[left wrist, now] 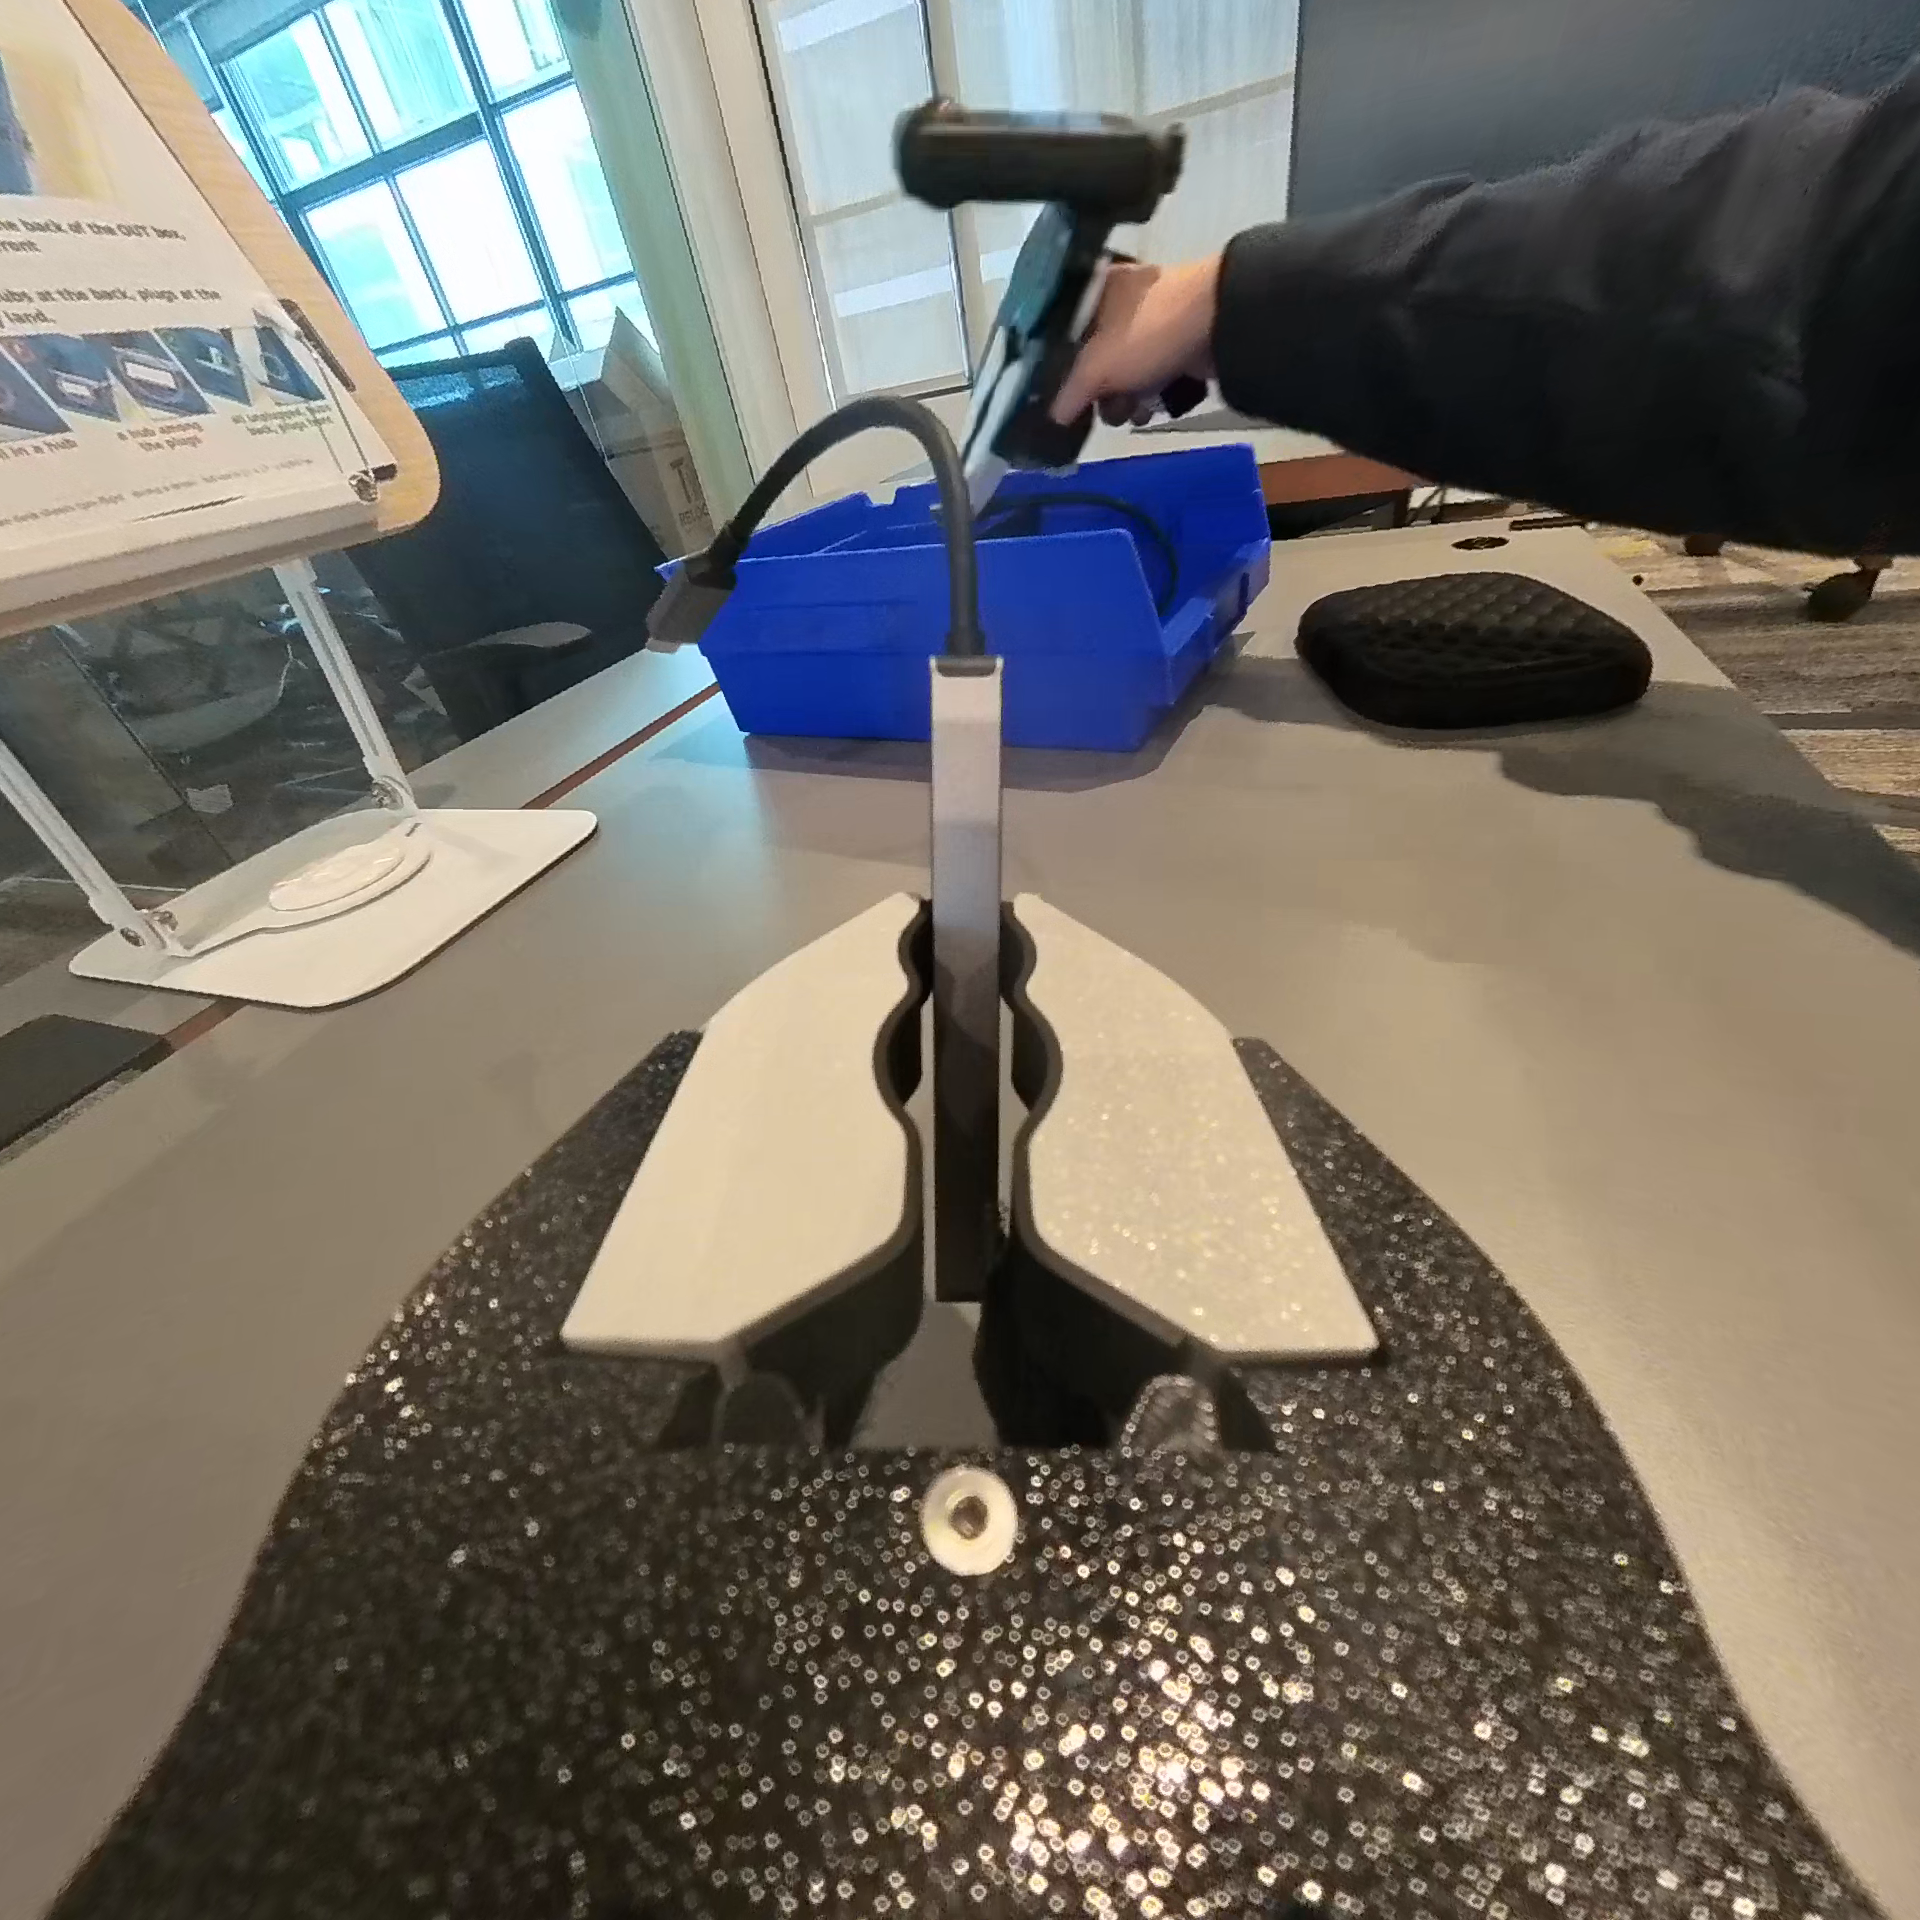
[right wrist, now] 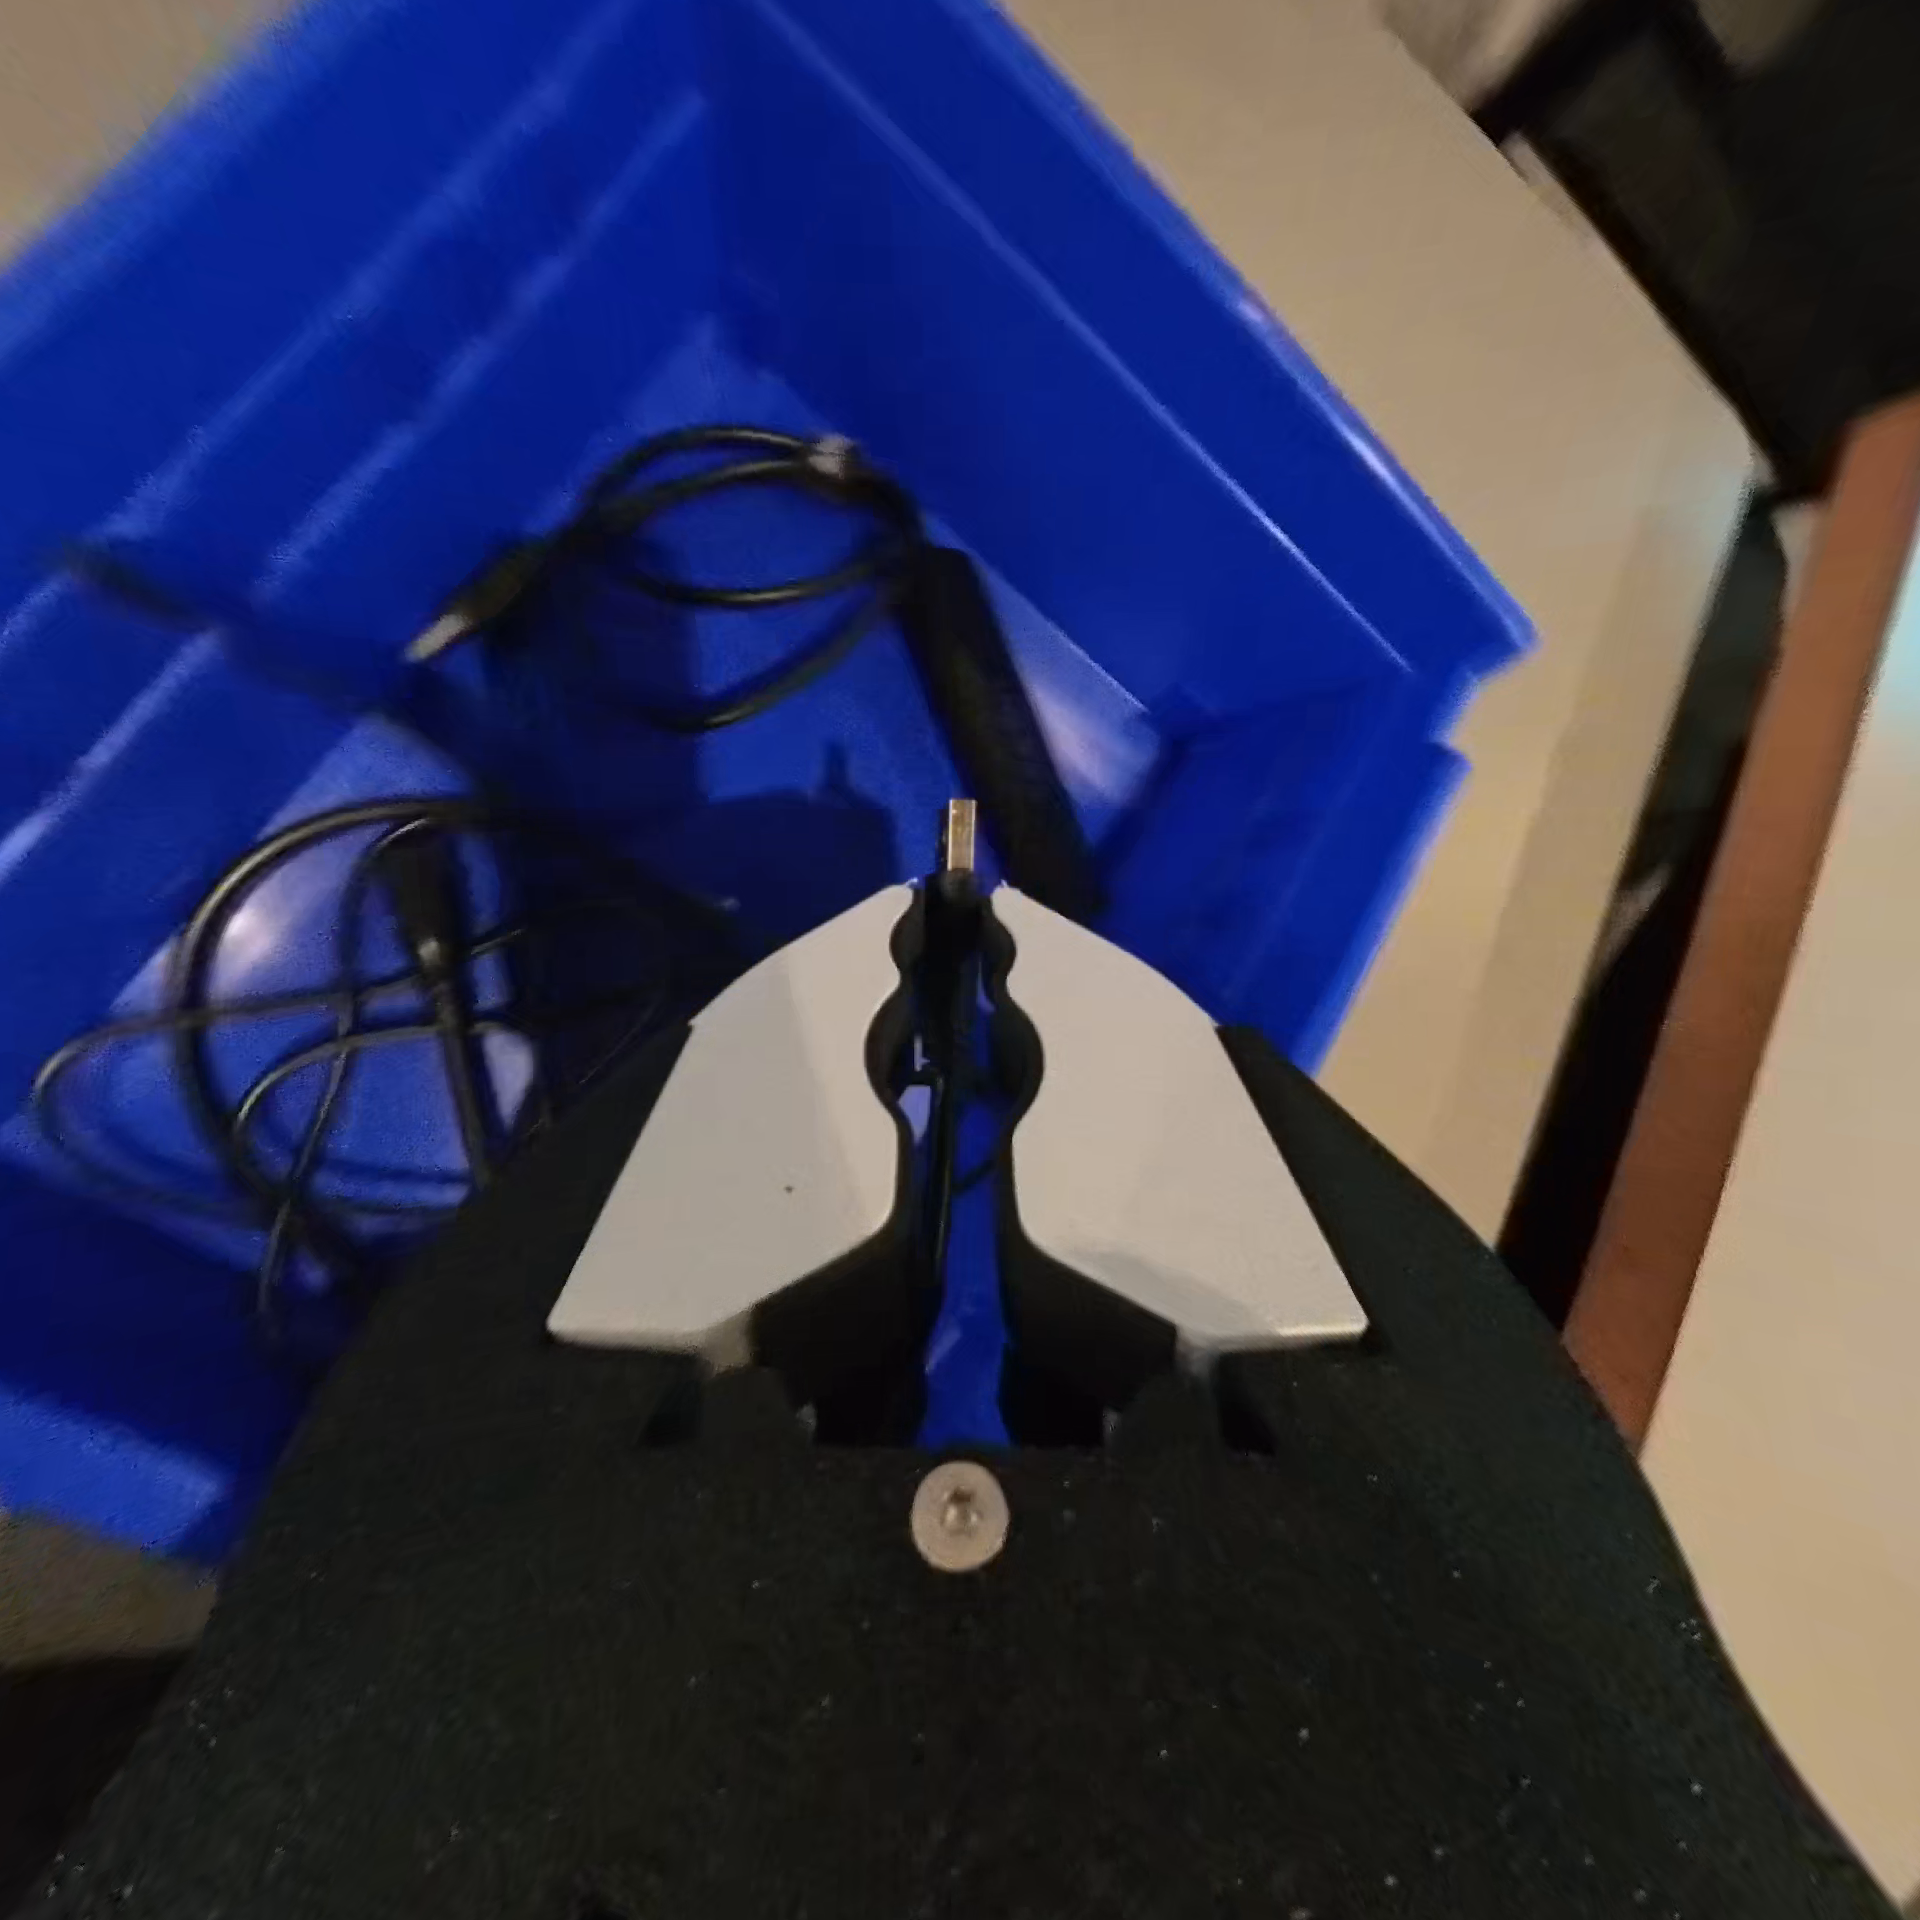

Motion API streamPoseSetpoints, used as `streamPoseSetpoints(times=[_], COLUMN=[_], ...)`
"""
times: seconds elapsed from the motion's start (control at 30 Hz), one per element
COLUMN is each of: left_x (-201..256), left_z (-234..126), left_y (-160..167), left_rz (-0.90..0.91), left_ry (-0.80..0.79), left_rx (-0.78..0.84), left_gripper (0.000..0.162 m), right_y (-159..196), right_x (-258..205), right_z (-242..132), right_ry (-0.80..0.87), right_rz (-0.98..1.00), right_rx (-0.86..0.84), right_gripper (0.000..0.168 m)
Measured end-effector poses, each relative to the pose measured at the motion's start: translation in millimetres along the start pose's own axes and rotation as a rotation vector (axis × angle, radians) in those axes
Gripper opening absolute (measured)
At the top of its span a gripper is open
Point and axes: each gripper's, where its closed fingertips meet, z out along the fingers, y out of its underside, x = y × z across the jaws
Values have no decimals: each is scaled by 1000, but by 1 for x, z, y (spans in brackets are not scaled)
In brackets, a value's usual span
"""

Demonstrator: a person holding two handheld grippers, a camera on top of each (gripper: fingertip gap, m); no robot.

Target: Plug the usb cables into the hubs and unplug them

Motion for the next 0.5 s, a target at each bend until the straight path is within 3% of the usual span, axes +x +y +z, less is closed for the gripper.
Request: streamPoseSetpoints(times=[0.2,0.3,0.5], left_x=[1,1,1], left_z=[1,1,1], left_y=[1,1,1], left_rz=[7,10,11], left_ry=[2,2,1], left_rx=[-8,-9,-7], left_gripper=[12,11,11], right_y=[0,13,40], right_x=[-69,-85,-75], right_z=[-17,-7,23], right_ry=[-216,-244,-101], right_rz=[-379,-473,-555], right_rx=[122,33,-222], right_gripper=[9,9,11])
